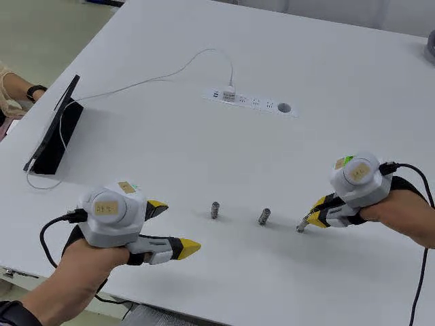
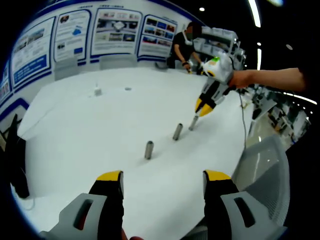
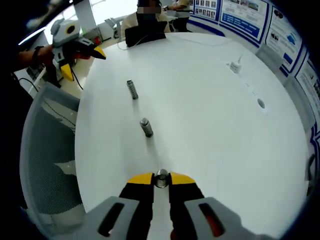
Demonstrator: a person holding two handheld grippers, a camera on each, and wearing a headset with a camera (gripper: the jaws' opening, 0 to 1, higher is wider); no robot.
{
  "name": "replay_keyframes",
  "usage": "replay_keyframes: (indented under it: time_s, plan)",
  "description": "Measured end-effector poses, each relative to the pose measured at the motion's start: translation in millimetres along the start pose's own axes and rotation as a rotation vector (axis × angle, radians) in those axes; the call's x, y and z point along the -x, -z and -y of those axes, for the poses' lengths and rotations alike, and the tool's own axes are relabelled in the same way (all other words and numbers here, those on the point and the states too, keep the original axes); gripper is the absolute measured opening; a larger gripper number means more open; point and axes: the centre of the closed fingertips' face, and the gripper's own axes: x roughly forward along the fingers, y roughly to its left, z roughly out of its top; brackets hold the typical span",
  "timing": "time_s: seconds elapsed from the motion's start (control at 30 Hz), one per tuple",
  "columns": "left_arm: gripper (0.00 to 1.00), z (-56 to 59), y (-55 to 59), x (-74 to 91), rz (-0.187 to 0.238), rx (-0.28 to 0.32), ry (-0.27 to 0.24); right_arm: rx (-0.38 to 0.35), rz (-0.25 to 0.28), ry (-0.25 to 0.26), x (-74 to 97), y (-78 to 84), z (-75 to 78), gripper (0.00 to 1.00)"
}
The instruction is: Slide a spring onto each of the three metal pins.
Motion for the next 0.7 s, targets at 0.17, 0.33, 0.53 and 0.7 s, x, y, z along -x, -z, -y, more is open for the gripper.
replay_keyframes:
  time_s: [0.17, 0.33, 0.53, 0.7]
  plan:
    - [0.66, -1.7, -1.1, 1.3, 0.002, 0.003, -0.002, 0.010, -0.014, -0.005, -8.5, 2.4, 3.0, 0.12]
    - [0.66, -3.8, -0.5, 3.7, 0.001, 0.007, -0.010, 0.025, -0.031, -0.009, -16.1, 6.9, 3.1, 0.12]
    - [0.66, -5.1, 1.0, 4.7, -0.002, 0.009, -0.015, 0.037, -0.042, -0.010, -24.0, 10.3, 3.1, 0.13]
    - [0.66, -4.2, 0.4, 4.0, -0.002, 0.011, -0.015, 0.044, -0.047, -0.010, -28.5, 12.3, 1.6, 0.13]
